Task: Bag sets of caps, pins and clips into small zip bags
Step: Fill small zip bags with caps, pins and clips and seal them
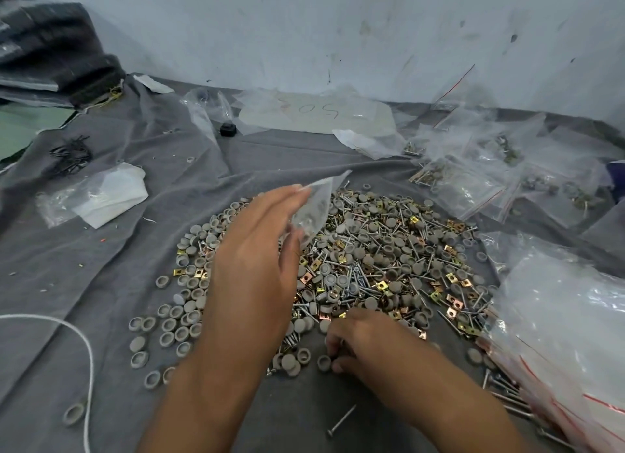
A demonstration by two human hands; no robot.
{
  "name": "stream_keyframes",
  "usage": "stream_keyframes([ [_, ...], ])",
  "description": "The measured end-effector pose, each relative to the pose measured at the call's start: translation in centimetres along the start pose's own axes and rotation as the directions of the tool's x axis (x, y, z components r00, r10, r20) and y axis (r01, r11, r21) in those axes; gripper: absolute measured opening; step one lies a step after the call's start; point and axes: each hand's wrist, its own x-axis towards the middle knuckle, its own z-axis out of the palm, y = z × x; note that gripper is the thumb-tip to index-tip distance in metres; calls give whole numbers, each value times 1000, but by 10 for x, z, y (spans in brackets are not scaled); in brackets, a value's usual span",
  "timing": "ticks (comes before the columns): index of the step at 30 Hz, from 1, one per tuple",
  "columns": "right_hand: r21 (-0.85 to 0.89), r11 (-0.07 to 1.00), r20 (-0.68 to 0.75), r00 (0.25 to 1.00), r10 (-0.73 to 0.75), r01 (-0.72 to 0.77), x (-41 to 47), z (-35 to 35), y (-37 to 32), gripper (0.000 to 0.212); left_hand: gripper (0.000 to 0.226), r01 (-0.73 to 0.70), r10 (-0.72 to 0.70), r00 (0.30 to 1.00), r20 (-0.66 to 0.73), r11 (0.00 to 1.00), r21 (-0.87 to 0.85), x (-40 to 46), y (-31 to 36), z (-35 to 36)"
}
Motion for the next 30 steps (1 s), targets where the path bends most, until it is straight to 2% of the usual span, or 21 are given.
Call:
stream_keyframes([
  [4, 81, 997, -58, 998, -3, 8, -4, -2, 0, 5, 41, -60, 55, 995, 81, 996, 71, -3, -3, 3],
  [7, 121, 992, -115, 993, 38, -24, -8, -8, 3, 9, 40, -39, 22, 977, 211, 996, 75, -3, -5, 4],
  [11, 63, 996, -70, 995, 69, -64, -6, -7, 0, 18, 32, 8, -19, 959, 282, 999, 40, -4, -6, 8],
  [14, 73, 996, -68, 996, 56, -51, -4, -10, 0, 15, 40, 17, -30, 954, 299, 999, 45, -6, -7, 8],
  [16, 178, 984, -167, 986, 23, 7, -7, -18, 0, 9, 46, 24, -39, 943, 330, 998, 50, -7, -9, 9],
  [17, 234, 969, -296, 955, -3, 75, -8, -22, 0, 6, 49, 24, -41, 937, 347, 998, 53, -7, -9, 9],
  [19, 270, 930, -597, 801, -41, 249, -10, -31, -3, 6, 53, 14, -31, 926, 377, 999, 48, -8, -10, 10],
  [20, 236, 924, -696, 716, -56, 301, -9, -34, -5, 9, 55, 10, -25, 920, 390, 999, 39, -8, -9, 11],
  [22, 154, 936, -773, 629, -85, 316, -4, -35, -11, 10, 52, 10, -13, 912, 410, 1000, 11, -9, -6, 12],
  [25, 143, 961, -745, 665, -54, 238, 3, -30, -14, 13, 44, 17, -7, 916, 401, 1000, -22, -8, -2, 13],
  [27, 261, 933, -731, 682, 24, 247, 4, -28, -13, 7, 49, 33, -23, 924, 381, 999, -20, -8, -2, 12],
  [29, 472, 806, -720, 684, 120, 356, 2, -33, -15, 13, 55, 49, -43, 927, 371, 999, -5, -8, -3, 12],
  [30, 522, 751, -723, 677, 138, 405, 1, -36, -15, 19, 56, 53, -50, 927, 373, 999, 0, -8, -3, 11],
])
